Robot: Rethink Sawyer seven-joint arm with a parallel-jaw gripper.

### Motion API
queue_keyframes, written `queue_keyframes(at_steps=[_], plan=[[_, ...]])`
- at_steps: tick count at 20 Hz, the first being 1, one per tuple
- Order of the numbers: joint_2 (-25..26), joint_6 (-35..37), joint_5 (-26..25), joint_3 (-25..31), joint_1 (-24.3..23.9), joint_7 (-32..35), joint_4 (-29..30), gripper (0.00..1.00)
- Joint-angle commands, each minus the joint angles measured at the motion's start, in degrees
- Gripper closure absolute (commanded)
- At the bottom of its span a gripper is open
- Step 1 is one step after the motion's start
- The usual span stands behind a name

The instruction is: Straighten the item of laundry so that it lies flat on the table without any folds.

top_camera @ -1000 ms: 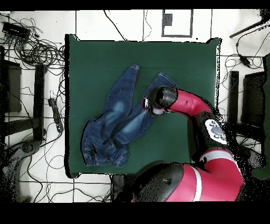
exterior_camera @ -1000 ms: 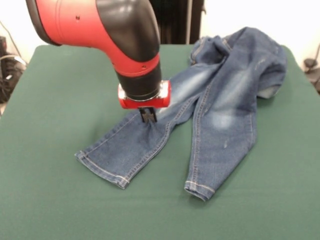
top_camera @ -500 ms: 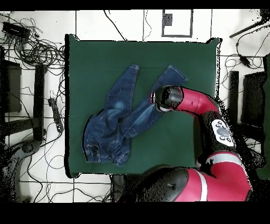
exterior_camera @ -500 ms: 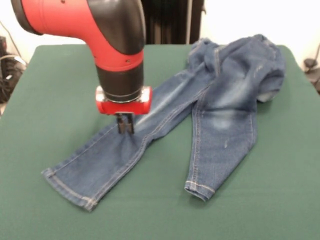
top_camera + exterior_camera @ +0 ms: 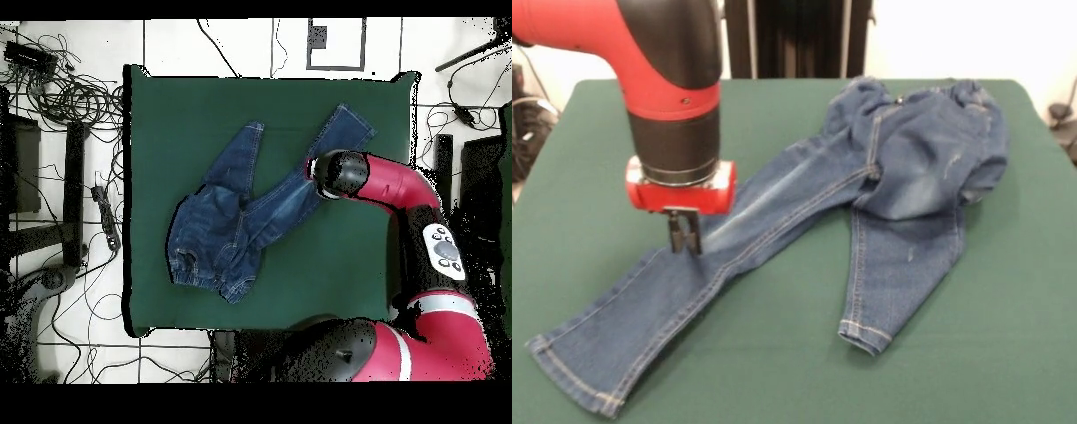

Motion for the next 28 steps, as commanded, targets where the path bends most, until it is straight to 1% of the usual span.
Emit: queue_keyframes(at_steps=[1, 7, 12, 14, 15, 23, 26, 28], plan=[[5.2, -7.9, -2.4, 4.7, -1.9, 0.3, -5.2, 1.00], [8.3, -10.0, -2.8, 5.3, -1.8, 0.7, -6.4, 1.00], [8.5, -11.3, -2.9, 5.3, -1.9, 0.7, -6.0, 1.00], [8.3, -11.1, -2.4, 4.4, -1.6, 2.5, -5.2, 1.00], [8.2, -11.2, -2.5, 4.3, -1.5, 2.6, -5.2, 0.00], [8.3, -10.6, -2.4, 3.8, -1.2, 2.8, -5.2, 0.00], [8.7, -11.9, -2.6, 4.2, -1.2, 2.8, -5.4, 0.00], [8.3, -12.9, -2.8, 4.5, -1.3, 2.8, -4.3, 0.00]])
